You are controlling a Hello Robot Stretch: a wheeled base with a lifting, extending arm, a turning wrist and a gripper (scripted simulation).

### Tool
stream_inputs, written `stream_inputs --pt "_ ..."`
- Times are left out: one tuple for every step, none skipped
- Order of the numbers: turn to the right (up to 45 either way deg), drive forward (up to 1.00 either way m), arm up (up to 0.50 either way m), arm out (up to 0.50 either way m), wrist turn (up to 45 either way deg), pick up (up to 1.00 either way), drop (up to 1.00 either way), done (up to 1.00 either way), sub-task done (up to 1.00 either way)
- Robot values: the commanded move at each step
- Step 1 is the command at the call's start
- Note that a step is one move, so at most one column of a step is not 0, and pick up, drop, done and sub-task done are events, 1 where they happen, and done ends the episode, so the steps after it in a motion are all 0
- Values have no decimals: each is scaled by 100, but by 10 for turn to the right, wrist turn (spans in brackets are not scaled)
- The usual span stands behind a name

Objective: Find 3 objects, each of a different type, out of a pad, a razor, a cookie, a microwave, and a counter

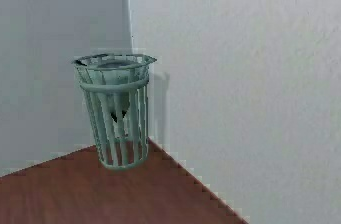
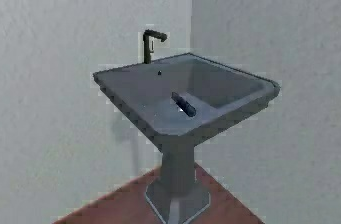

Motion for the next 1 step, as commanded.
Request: stream_inputs --pt "-450 0 0 0 0 0 0 0 0"
